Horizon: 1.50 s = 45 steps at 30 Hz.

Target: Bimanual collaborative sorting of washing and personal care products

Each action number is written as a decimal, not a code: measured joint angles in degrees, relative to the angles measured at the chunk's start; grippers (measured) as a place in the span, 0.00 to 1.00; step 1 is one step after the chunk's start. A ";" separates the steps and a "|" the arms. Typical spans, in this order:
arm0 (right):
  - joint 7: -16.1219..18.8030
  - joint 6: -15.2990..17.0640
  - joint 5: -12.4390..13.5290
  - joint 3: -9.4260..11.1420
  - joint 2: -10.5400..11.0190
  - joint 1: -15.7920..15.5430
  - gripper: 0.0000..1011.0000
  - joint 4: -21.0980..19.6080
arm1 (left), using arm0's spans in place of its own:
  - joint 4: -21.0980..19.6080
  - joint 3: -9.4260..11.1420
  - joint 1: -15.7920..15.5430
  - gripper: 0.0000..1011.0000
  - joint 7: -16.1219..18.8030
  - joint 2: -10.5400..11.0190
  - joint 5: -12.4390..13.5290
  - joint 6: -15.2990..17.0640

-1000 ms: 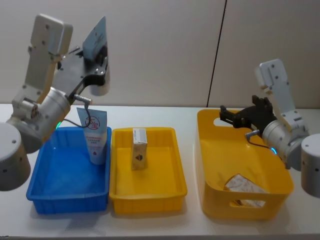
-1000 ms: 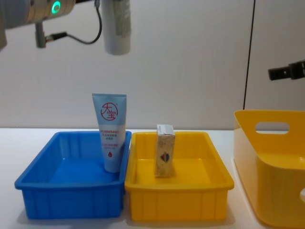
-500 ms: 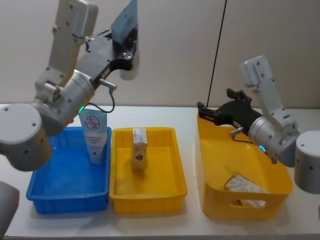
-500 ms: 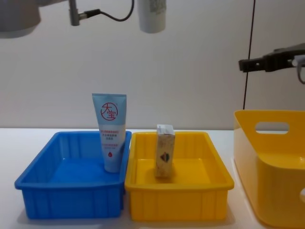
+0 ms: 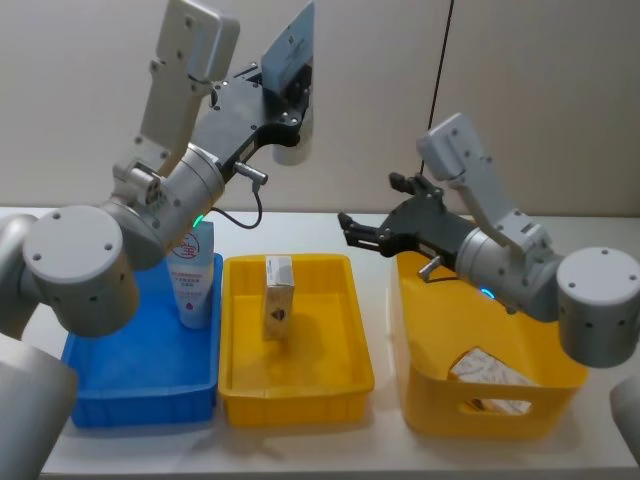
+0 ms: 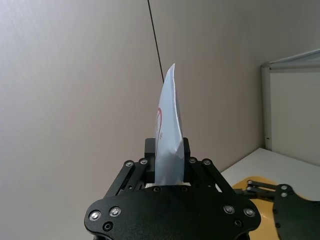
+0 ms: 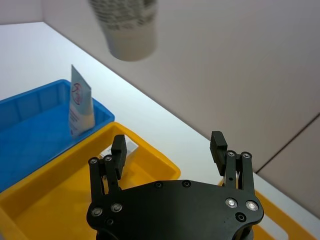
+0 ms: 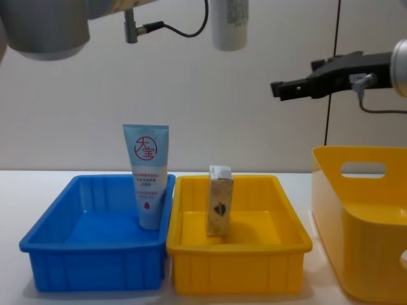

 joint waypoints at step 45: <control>0.20 -6.37 -4.65 -6.74 -1.38 5.65 0.99 6.26 | 5.03 -0.12 2.03 0.23 -0.96 -3.68 1.28 -0.34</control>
